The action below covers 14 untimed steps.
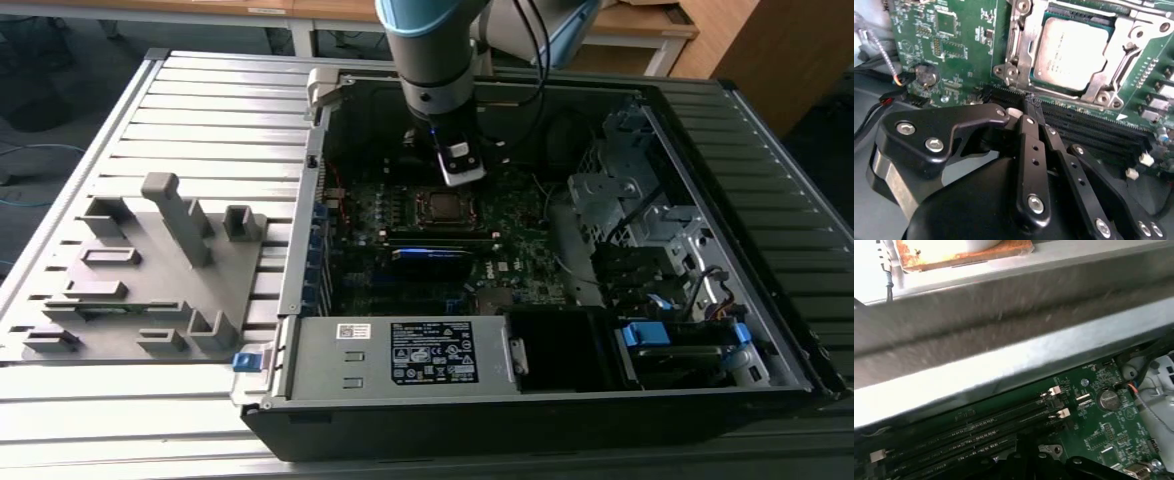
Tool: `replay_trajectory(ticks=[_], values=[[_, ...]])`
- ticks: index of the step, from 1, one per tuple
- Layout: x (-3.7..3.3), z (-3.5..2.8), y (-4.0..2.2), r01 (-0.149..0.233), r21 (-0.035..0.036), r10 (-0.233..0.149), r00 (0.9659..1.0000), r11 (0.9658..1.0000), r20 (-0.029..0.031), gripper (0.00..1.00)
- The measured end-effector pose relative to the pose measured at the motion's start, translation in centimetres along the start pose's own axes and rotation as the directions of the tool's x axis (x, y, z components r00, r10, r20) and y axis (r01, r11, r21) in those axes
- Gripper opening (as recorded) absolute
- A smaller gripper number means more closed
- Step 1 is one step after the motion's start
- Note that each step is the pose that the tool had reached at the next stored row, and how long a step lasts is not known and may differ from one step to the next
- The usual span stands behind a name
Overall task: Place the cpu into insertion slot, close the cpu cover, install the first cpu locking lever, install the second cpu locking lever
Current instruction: 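Install the first cpu locking lever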
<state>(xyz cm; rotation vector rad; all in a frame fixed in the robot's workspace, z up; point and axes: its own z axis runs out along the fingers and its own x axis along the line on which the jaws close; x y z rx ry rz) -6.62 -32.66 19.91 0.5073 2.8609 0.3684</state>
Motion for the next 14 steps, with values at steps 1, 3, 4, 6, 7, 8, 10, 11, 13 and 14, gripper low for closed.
replay_trajectory(ticks=[1,3,4,6,7,8,10,11,13,14], values=[[-0.04,-0.24,0.07,0.000,0.0000,0.000,1.0000,1.0000,0.0000,0.11],[-0.12,-0.69,0.20,0.000,0.0002,0.000,1.0000,1.0000,-0.0001,0.11],[-0.15,-0.86,0.25,0.000,0.0002,0.000,1.0000,1.0000,0.0000,0.11],[-0.16,-0.91,0.27,0.000,0.0000,0.000,1.0000,1.0000,0.0000,0.11],[-0.16,-0.91,0.27,0.000,-0.0002,0.000,1.0000,1.0000,0.0000,0.11],[-0.16,-0.91,0.27,0.000,-0.0002,0.000,1.0000,1.0000,0.0001,0.11],[-0.16,-0.92,0.27,0.000,0.0001,0.000,1.0000,1.0000,0.0000,0.11],[-0.17,-0.92,0.28,0.000,0.0020,0.000,1.0000,1.0000,-0.0023,0.11],[-0.18,-0.90,0.27,-0.002,0.0171,0.002,0.9999,0.9999,-0.0166,0.11],[-0.17,-0.89,0.27,-0.002,0.0214,0.003,0.9998,0.9998,-0.0207,0.11]])
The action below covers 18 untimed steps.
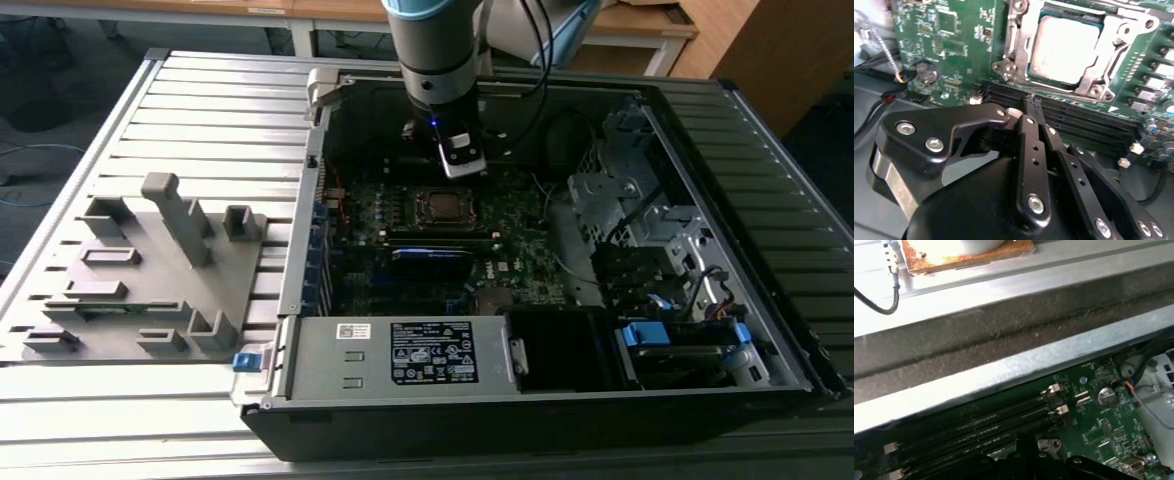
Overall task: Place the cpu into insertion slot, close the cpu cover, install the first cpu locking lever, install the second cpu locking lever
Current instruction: 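Install the first cpu locking lever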
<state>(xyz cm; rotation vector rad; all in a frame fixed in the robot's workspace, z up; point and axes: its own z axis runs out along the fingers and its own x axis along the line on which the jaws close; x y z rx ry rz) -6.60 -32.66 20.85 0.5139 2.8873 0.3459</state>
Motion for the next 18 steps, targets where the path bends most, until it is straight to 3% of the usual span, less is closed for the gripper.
replay_trajectory(ticks=[7,12,14,16,18], values=[[0.00,0.00,0.00,0.000,0.0014,0.000,1.0000,1.0000,-0.0004,0.11],[-0.10,-0.65,0.18,0.003,0.0155,-0.003,1.0000,0.9999,0.0039,0.11],[-0.11,-0.75,0.21,0.006,0.0298,-0.007,0.9999,0.9995,0.0084,0.11],[-0.12,-0.76,0.21,0.008,0.0531,-0.009,0.9998,0.9986,0.0150,0.11],[-0.12,-0.77,0.21,0.012,0.0871,-0.014,0.9996,0.9961,0.0246,0.11]])
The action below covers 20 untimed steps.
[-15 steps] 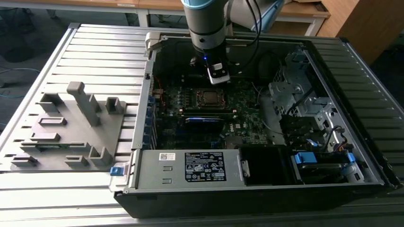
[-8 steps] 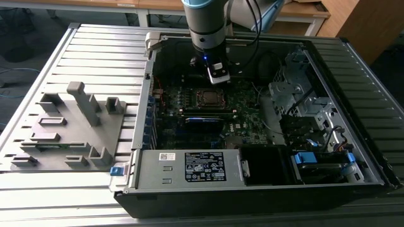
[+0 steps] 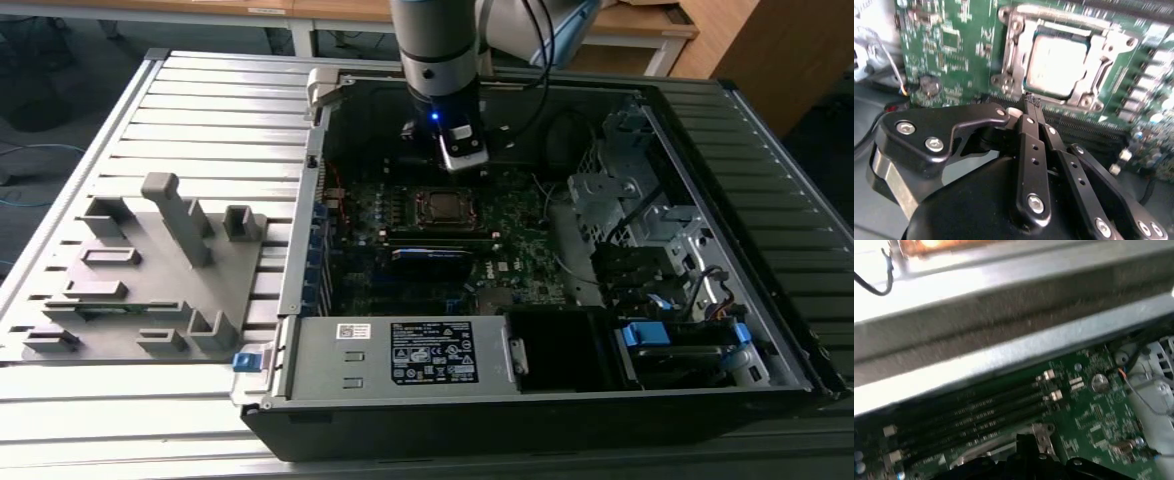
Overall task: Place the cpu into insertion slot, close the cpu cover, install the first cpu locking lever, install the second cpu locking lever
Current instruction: 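Install the first cpu locking lever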
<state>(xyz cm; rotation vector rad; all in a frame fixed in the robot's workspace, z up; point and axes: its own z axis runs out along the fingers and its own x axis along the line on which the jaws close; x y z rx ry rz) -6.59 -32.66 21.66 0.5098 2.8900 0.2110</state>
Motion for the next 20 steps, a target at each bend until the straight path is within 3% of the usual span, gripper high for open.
replay_trajectory(ticks=[2,3,5,10,11,12,15,18,20], values=[[-0.05,0.01,0.02,0.004,0.0313,-0.005,1.0000,0.9995,0.0071,0.11],[-0.09,0.02,0.03,0.006,0.0423,-0.006,0.9999,0.9991,0.0083,0.11],[-0.16,0.04,0.05,0.008,0.0563,-0.008,0.9999,0.9984,0.0089,0.11],[-0.18,0.04,0.06,0.008,0.0583,-0.008,0.9999,0.9983,0.0078,0.11],[-0.19,0.06,0.07,0.008,0.0598,-0.008,1.0000,0.9982,0.0036,0.11],[-0.20,0.08,0.07,0.007,0.0642,-0.006,0.9999,0.9979,-0.0087,0.11],[-0.26,0.16,0.08,0.005,0.0826,0.000,0.9983,0.9966,-0.0577,0.11],[-0.33,0.23,0.09,0.004,0.1014,0.007,0.9943,0.9948,-0.1064,0.11],[-0.35,0.25,0.10,0.004,0.1098,0.010,0.9916,0.9939,-0.1287,0.11]])
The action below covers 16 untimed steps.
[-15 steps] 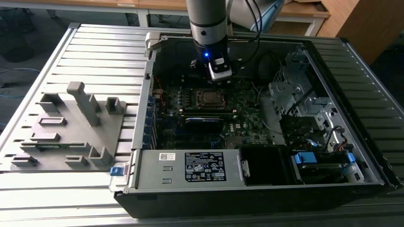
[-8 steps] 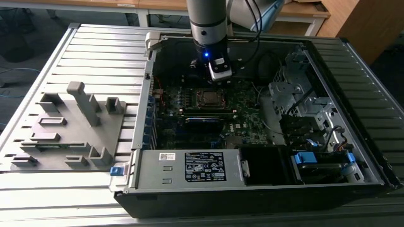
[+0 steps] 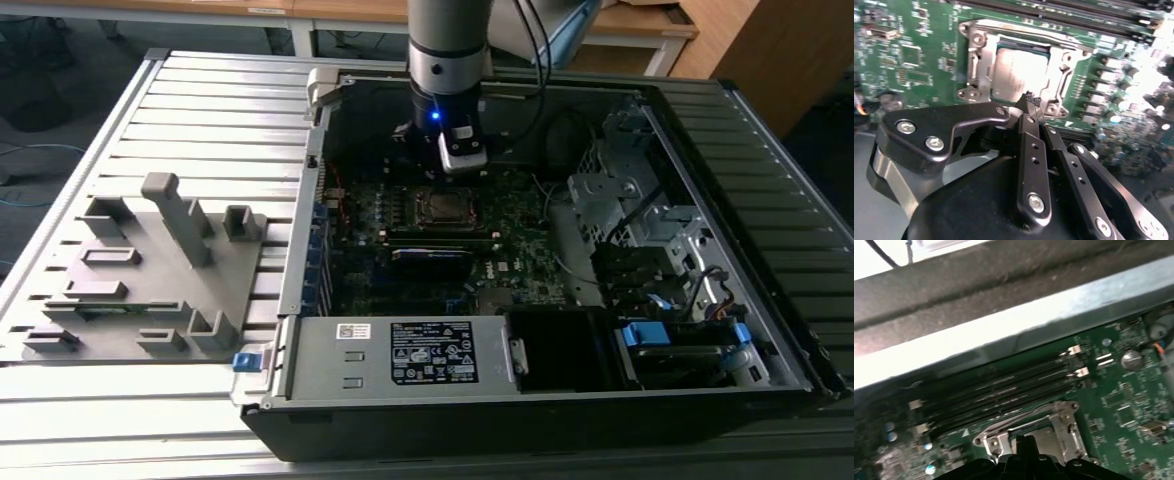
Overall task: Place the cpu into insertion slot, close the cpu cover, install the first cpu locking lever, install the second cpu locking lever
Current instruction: 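Install the first cpu locking lever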
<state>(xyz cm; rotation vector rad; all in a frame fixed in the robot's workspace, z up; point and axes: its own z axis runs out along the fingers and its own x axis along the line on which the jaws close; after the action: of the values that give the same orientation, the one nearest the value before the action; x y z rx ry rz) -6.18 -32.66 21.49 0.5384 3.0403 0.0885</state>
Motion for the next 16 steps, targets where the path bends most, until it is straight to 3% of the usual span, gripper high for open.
replay_trajectory(ticks=[1,3,10,16], values=[[0.00,-0.01,0.00,0.000,0.0022,0.000,1.0000,1.0000,-0.0052,0.11],[0.00,-0.01,0.00,0.000,0.0029,0.001,1.0000,1.0000,-0.0068,0.11],[-0.50,0.04,0.18,0.013,0.0024,-0.013,0.9999,0.9999,-0.0089,0.11],[-0.97,0.10,0.35,0.057,0.0006,-0.057,0.9983,0.9984,-0.0118,0.11]])
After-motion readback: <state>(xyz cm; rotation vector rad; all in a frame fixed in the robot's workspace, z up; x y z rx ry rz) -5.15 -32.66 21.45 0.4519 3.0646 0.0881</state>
